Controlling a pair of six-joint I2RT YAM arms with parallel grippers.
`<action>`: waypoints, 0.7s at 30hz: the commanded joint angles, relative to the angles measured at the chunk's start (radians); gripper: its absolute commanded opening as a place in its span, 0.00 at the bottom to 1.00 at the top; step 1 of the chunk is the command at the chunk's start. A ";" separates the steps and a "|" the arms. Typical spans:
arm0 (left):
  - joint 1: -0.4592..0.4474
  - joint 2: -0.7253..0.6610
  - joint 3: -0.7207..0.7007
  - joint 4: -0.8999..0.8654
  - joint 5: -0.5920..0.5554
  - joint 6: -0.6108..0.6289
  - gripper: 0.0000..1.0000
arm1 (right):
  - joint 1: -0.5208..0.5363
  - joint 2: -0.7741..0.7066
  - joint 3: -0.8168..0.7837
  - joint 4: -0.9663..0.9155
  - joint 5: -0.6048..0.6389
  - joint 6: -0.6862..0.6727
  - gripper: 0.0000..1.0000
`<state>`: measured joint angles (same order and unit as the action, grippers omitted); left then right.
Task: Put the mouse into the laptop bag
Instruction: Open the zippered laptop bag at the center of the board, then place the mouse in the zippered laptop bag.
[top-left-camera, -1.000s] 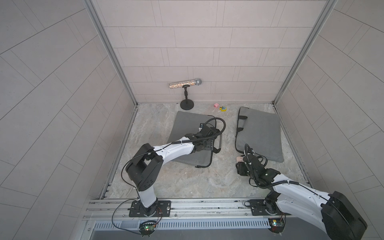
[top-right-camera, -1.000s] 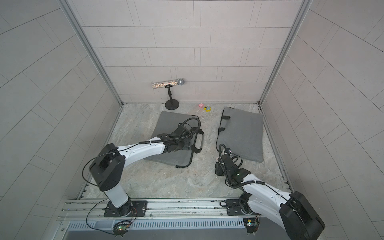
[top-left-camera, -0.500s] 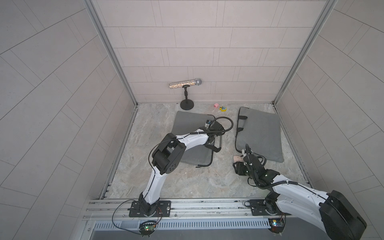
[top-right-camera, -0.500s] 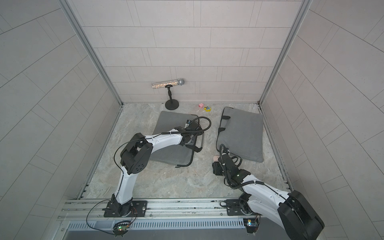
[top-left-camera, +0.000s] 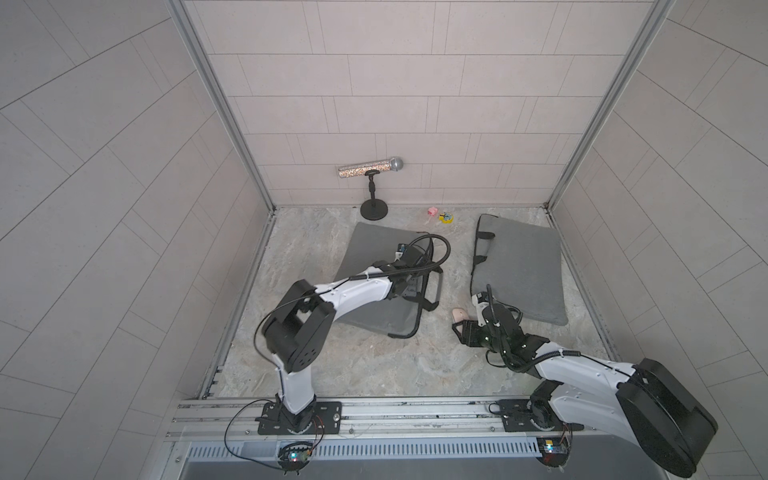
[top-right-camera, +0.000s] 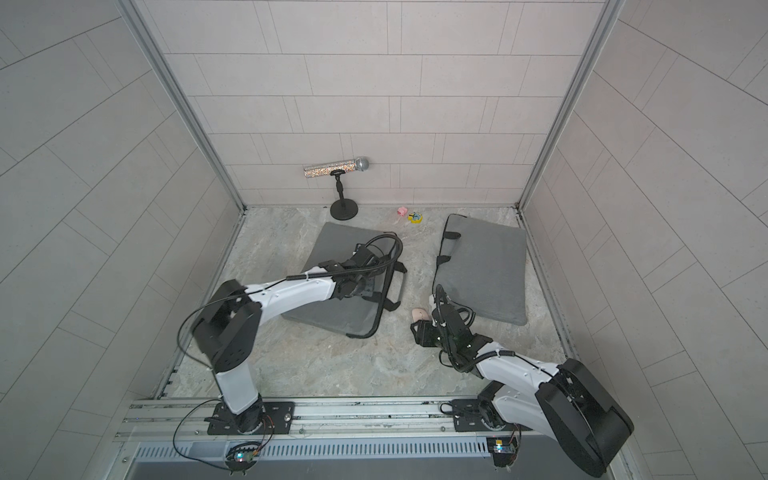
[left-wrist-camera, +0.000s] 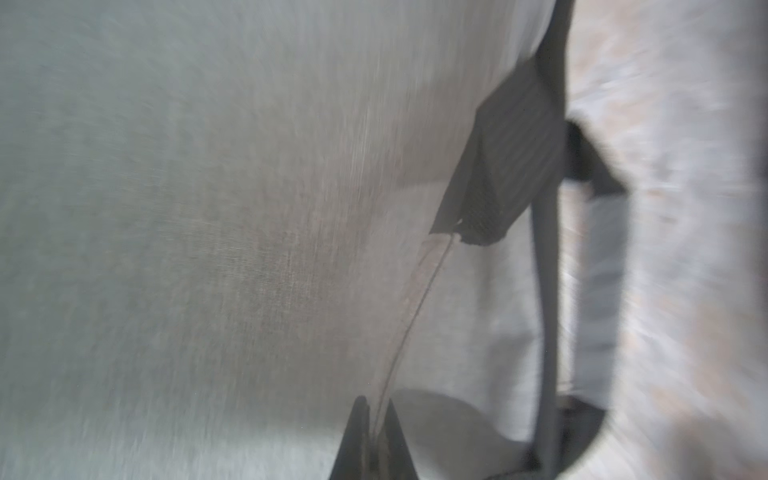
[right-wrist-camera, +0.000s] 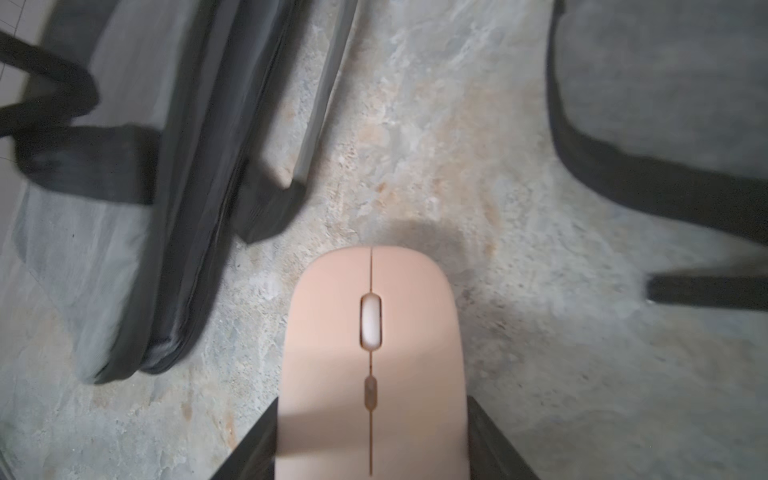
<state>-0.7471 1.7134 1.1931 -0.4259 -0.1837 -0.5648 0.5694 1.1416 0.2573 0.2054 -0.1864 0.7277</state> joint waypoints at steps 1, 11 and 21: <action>0.001 -0.194 -0.105 0.063 0.082 -0.015 0.00 | 0.003 0.057 0.018 -0.011 -0.072 0.033 0.56; -0.014 -0.428 -0.234 0.109 0.283 -0.068 0.00 | 0.003 0.260 0.195 0.079 -0.098 0.110 0.56; -0.039 -0.502 -0.280 0.141 0.347 -0.082 0.00 | -0.034 0.564 0.483 0.121 -0.122 0.185 0.55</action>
<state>-0.7799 1.2381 0.9306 -0.3359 0.1226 -0.6304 0.5568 1.6611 0.6865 0.3111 -0.3004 0.8669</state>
